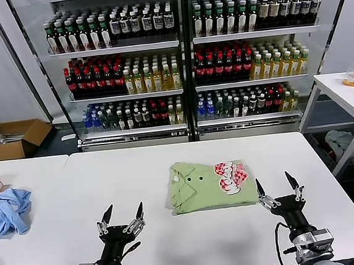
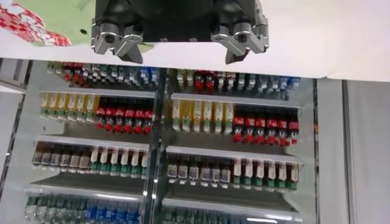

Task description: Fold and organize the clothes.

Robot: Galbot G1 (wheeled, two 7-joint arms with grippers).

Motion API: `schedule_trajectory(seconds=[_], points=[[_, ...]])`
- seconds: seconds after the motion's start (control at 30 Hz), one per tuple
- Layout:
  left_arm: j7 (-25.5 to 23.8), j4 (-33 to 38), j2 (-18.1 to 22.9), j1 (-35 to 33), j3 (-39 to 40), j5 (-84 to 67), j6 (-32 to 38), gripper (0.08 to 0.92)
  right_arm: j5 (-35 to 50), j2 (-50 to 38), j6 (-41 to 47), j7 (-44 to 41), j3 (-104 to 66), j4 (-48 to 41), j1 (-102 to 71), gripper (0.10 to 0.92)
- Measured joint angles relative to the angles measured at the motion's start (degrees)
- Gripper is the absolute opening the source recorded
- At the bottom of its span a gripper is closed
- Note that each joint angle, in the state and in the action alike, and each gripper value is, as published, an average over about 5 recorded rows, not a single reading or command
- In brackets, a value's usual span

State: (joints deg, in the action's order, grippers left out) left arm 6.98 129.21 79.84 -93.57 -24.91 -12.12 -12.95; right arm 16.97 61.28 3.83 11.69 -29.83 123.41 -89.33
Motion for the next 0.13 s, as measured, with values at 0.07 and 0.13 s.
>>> schedule_trajectory(seconds=[0.07, 0.13], points=[[0.01, 0.11, 0.0, -0.15, -0.02, 0.18, 0.12, 0.823, -0.09, 0.12, 0.35, 0.08, -0.01, 0.01, 0.06, 0.823], [0.01, 0.15, 0.01, -0.24, -0.02, 0.29, 0.19, 0.823, -0.1, 0.19, 0.53, 0.12, -0.02, 0.01, 0.11, 0.823]])
